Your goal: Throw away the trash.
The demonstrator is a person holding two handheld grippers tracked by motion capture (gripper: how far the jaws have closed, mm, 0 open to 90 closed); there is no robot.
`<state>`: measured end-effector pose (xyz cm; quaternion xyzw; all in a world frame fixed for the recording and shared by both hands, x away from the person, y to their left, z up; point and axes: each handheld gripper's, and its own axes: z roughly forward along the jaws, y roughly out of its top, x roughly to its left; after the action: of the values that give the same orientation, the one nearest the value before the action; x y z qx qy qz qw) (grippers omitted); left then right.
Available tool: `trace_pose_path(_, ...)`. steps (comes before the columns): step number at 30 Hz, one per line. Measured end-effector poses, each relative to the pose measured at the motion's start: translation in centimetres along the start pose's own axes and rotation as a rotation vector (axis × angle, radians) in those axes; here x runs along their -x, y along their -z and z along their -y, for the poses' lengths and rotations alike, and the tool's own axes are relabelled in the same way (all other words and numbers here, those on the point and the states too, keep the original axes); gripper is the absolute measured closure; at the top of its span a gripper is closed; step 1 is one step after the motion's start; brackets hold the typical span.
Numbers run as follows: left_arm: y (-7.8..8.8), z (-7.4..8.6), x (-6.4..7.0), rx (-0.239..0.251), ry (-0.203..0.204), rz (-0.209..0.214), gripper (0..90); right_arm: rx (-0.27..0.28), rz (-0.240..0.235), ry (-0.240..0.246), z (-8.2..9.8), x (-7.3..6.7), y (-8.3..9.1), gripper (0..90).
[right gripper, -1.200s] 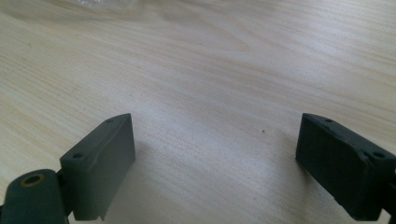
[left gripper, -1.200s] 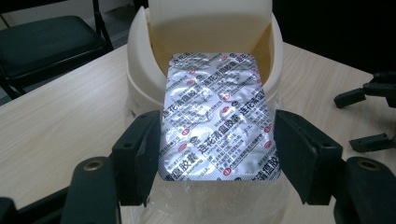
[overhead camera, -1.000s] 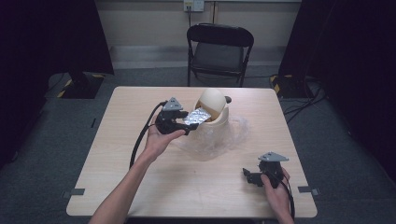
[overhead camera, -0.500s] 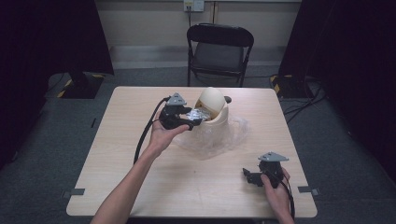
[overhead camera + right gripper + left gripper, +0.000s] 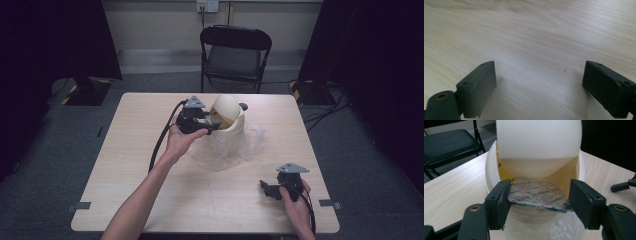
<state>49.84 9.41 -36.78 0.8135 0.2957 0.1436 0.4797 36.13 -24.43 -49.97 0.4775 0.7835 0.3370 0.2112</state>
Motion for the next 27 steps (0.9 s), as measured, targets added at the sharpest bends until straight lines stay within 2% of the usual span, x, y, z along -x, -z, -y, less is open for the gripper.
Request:
trace_pose_path(6,-0.2,-0.2,0.1,0.014,0.008,-0.026,36.2,0.0,0.0,0.001,0.0,0.0,0.0,10.8)
trace_pose_path(8,-0.3,-0.2,0.2,0.02,0.001,-0.022,40.4,0.0,0.001,0.001,0.0,0.0,0.0,10.8)
trace_pose_path(13,-0.3,-0.1,0.2,0.011,0.004,-0.029,32.8,0.0,0.001,0.0,0.0,0.0,0.0,10.8)
trace_pose_path(19,-0.1,0.1,0.1,0.004,0.01,-0.008,23.7,0.0,0.001,0.0,0.0,0.0,0.0,10.8)
trace_pose_path(22,0.2,0.3,0.0,0.019,0.03,-0.003,17.5,0.001,0.001,0.001,0.0,0.0,0.0,10.8)
trace_pose_path(25,0.8,0.4,0.0,0.032,0.035,0.006,16.1,0.0,0.001,0.0,0.0,0.0,0.0,10.8)
trace_pose_path(27,1.3,0.6,0.0,0.031,0.032,-0.007,15.9,0.0,0.001,0.0,0.0,0.0,0.0,10.8)
